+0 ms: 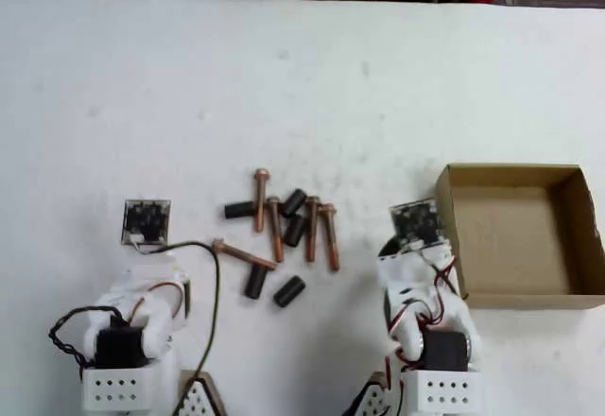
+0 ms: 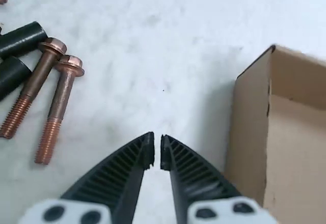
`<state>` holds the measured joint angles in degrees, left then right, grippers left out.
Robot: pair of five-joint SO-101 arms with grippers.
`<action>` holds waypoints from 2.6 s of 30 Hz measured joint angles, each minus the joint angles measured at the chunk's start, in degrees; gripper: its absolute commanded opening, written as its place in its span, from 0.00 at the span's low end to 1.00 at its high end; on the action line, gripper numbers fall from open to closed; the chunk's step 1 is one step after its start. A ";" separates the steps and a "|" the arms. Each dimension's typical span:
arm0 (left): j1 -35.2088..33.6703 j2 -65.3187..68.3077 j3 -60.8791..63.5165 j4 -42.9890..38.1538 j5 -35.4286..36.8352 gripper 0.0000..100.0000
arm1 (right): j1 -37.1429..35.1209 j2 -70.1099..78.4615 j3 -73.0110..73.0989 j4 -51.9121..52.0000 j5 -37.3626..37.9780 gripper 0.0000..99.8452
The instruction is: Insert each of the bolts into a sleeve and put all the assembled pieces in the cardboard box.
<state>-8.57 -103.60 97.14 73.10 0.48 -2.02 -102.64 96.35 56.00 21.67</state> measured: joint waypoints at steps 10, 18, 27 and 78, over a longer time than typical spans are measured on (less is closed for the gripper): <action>0.00 0.00 0.00 0.00 0.00 0.02 | 0.00 0.00 -10.55 7.47 2.81 0.02; 0.00 0.00 0.00 0.00 0.00 0.02 | 0.00 0.18 -21.71 10.37 2.81 0.02; 0.00 0.00 0.00 0.00 0.00 0.02 | 0.00 21.45 -37.36 10.37 2.81 0.02; 0.00 0.00 0.00 0.00 0.00 0.02 | -25.23 122.81 -95.12 20.75 -36.75 0.02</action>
<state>-8.57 -103.60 97.14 73.10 0.48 -27.25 20.18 1.23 76.75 -15.08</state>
